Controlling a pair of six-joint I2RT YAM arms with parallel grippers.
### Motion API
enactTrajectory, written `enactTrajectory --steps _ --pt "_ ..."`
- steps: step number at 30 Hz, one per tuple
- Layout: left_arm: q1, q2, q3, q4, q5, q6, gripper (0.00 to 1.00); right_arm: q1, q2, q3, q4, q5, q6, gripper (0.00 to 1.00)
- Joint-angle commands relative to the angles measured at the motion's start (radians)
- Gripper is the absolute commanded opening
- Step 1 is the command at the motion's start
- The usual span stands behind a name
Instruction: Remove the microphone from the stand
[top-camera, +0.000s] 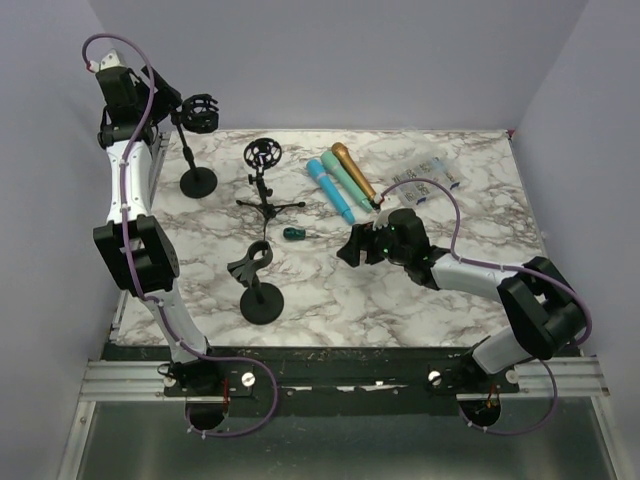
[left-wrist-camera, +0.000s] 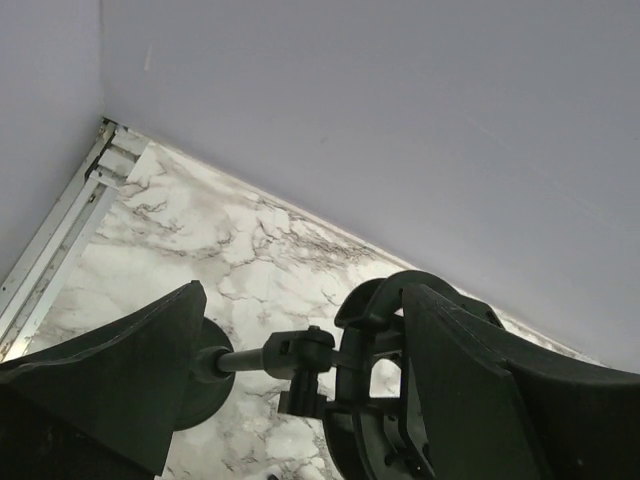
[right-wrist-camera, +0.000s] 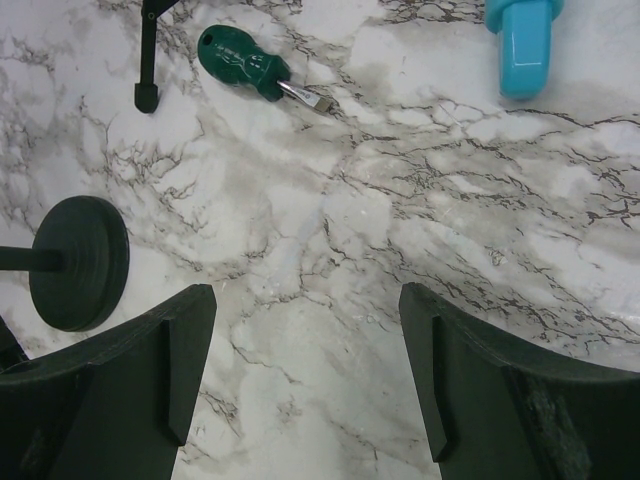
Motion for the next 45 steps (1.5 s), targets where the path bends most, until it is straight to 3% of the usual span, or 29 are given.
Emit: enactTrajectory --steps 1,9,15,27,41,45 --pt "-0.002 -0.01 0.054 -0.047 0.059 -0.02 0.83 0.006 -0.004 0.0 0.021 0.015 -0.014 0.82" --pt "-0.002 -0.064 0.028 -0.03 0.045 -0.02 0.83 0.006 0.004 0.001 0.025 0.013 -0.012 0.82" --pt "-0.002 -0.117 -0.126 0.048 0.015 -0.032 0.81 0.006 0.012 0.004 0.025 0.011 -0.011 0.82" --pt "0.004 -0.007 -0.347 -0.014 -0.066 -0.057 0.7 0.006 -0.002 -0.003 0.026 0.01 -0.011 0.82" --pt "0.056 -0.019 -0.492 0.045 0.024 -0.14 0.65 0.006 -0.002 -0.002 0.029 0.012 -0.009 0.82" --pt "0.053 0.001 -0.459 0.051 0.06 -0.12 0.65 0.006 0.001 -0.002 0.029 0.013 -0.011 0.82"
